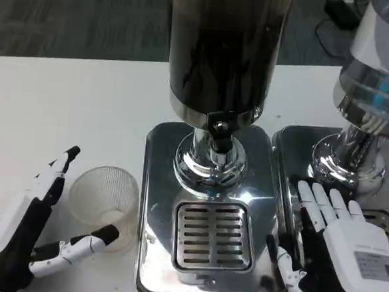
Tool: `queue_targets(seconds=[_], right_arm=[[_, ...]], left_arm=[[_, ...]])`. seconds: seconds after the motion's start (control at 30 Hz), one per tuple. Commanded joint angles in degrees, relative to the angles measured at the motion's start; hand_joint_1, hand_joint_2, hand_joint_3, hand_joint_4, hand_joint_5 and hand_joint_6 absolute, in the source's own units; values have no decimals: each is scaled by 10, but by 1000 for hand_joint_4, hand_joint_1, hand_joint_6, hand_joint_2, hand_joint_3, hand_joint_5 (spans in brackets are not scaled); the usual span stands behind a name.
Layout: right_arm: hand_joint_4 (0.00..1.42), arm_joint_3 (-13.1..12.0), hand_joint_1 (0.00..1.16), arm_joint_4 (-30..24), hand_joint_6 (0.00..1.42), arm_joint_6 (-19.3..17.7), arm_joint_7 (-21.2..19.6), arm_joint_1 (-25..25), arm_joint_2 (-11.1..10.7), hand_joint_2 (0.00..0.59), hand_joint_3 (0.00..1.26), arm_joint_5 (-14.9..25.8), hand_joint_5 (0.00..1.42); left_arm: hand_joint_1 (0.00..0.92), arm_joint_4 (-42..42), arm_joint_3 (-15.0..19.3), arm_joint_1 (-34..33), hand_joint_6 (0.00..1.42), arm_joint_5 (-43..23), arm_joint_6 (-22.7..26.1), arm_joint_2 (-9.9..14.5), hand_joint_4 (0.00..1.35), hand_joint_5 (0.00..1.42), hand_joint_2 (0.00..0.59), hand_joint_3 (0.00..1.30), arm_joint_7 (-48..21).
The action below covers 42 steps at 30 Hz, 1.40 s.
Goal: Grasp the cup under the faucet to collect the drink, then remove the cup.
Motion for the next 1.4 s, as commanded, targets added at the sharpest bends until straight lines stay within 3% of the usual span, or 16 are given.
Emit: queue_targets(seconds=[0.03, 0.43, 0.57, 1.2, 1.4], right_arm=[[0, 1, 308, -9, 0, 6, 6, -5, -2, 548, 20, 0, 0], [0, 4, 274, -6, 0, 10, 0, -3, 4, 527, 46, 3, 0], [0, 6, 169, -6, 0, 14, -1, -2, 6, 501, 62, 1, 0], [0, 5, 167, -15, 0, 22, 5, 2, 5, 511, 70, 9, 0], [0, 9, 171, -9, 0, 20, 9, -9, 3, 510, 73, 13, 0]], left_arm=[[279, 17, -12, -3, 0, 5, -12, 1, 0, 0, 61, 0, -1], [236, 84, -37, -50, 0, -12, -29, -6, 0, 0, 61, 0, -23], [242, 115, -38, -68, 0, -37, -41, -17, 0, 0, 60, 0, -35], [290, 157, -52, -97, 49, -61, -70, -34, 0, 58, 64, 0, -68], [504, 165, -54, -102, 113, -61, -76, -32, 0, 156, 88, 0, -72]])
